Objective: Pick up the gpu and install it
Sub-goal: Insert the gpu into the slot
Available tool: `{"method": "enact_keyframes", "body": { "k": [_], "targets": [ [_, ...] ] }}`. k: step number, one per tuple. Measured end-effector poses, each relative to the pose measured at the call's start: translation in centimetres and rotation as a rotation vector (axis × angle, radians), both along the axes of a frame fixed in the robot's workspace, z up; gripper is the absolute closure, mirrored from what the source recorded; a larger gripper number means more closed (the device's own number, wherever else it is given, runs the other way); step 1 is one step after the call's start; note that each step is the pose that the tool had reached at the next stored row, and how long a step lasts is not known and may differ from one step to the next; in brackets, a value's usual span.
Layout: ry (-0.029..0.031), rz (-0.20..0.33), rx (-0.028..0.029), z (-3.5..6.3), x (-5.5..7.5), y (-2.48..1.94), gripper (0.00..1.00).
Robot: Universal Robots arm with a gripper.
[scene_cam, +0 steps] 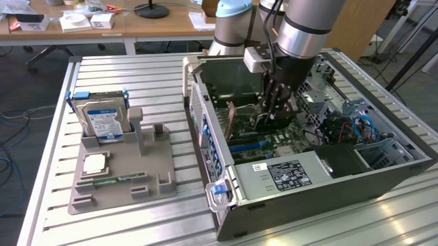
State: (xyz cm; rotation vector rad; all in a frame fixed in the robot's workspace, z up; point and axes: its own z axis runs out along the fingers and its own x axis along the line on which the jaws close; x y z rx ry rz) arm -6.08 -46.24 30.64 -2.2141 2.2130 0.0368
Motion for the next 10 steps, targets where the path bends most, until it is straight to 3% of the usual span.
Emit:
{"method": "enact_keyframes", "body": {
  "k": [7, 10],
  "targets": [
    [-0.0001, 0.002, 0.0001, -1.07, -0.05, 0.0, 0.74],
    [0.0001, 0.002, -0.0002, -1.1, -0.05, 0.0, 0.74]
  ]
}}
